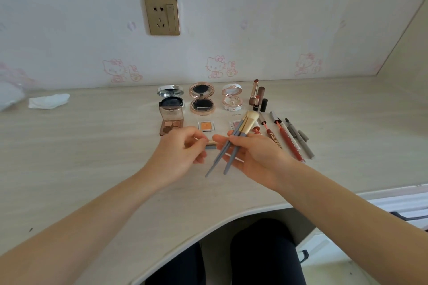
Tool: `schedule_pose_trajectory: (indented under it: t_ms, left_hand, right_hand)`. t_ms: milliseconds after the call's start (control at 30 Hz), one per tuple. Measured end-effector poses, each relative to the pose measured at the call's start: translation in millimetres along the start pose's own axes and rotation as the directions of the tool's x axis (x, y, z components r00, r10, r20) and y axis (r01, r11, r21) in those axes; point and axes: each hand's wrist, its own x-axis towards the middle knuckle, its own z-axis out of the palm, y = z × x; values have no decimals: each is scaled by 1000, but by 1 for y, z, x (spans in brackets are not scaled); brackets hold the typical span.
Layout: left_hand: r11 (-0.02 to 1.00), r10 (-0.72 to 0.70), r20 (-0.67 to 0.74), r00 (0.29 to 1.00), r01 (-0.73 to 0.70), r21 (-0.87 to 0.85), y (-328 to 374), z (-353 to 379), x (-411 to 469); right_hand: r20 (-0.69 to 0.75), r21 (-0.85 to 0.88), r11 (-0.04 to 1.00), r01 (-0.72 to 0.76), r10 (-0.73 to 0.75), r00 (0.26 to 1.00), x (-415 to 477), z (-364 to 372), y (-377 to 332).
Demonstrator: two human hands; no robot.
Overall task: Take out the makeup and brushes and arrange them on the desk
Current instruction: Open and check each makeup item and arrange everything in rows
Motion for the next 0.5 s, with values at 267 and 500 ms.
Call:
schedule_pose_trajectory:
  t_ms: [267, 500]
  left_hand:
    - [861, -194, 321, 927, 317, -398, 22, 0, -15]
    - [832, -256, 356, 899, 392, -393, 13, -10, -10]
  right_hand:
    - [94, -85, 982, 166, -158, 983, 3, 17, 4]
    - [119, -83, 981, 173, -163, 979, -1, 13, -6]
